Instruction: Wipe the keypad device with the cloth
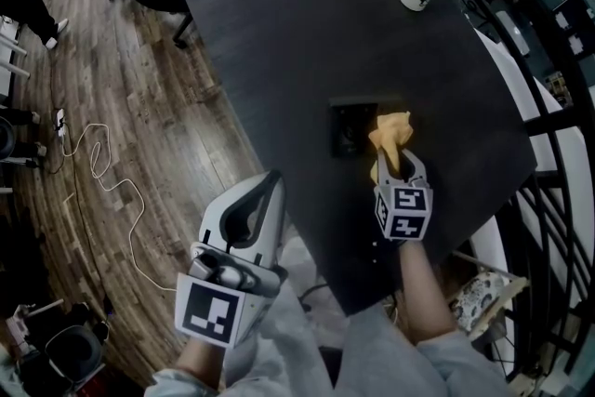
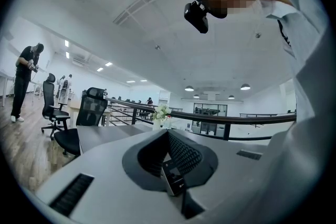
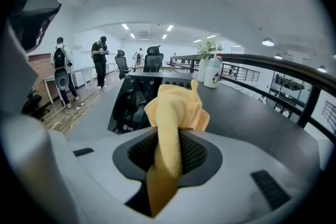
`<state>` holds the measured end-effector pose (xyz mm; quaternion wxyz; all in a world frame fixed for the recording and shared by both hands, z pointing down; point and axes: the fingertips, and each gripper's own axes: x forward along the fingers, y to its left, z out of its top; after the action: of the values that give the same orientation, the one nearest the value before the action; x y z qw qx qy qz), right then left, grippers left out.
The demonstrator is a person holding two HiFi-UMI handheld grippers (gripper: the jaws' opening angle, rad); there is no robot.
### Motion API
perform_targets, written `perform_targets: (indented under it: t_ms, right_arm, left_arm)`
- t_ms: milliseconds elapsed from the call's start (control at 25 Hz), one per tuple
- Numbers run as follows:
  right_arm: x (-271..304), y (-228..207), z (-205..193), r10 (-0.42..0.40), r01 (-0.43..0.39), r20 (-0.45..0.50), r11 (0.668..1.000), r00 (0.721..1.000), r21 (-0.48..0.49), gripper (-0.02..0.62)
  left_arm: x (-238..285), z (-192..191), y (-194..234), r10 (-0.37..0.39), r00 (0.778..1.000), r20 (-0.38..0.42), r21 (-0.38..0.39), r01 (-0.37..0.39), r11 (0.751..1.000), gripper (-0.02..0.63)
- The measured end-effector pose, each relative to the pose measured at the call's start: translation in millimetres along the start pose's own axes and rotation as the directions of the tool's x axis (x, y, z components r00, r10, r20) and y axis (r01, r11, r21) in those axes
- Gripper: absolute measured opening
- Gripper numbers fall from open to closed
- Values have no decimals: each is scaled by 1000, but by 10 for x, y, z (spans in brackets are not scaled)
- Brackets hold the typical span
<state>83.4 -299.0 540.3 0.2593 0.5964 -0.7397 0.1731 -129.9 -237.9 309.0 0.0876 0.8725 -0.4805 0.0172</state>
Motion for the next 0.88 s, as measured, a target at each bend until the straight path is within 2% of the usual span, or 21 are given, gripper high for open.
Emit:
perform_targets:
  t_ms: [240,520,720,880]
  right_arm:
    - [-19,383,-135,71,-71,-27,997,997,26,101]
    - [-51,1007,-163,209,-211,-49,977,977,-37,101]
    - [-114,1291,156,296,-296,-8,954,955,-49,101]
    - [-132,1379,563,321,-316,49,945,946,-90,101]
  left_arm:
    - [-14,-17,7,0,1000,1,-3,0,1000,14]
    - [-53,-16,3,5,1000,2,-6,-5,1000,14]
    - [-87,11,40,14,1000,13,-11,-14,1000,14]
    - [-107,30,73,17,1000,22,-16,-17,1000,14]
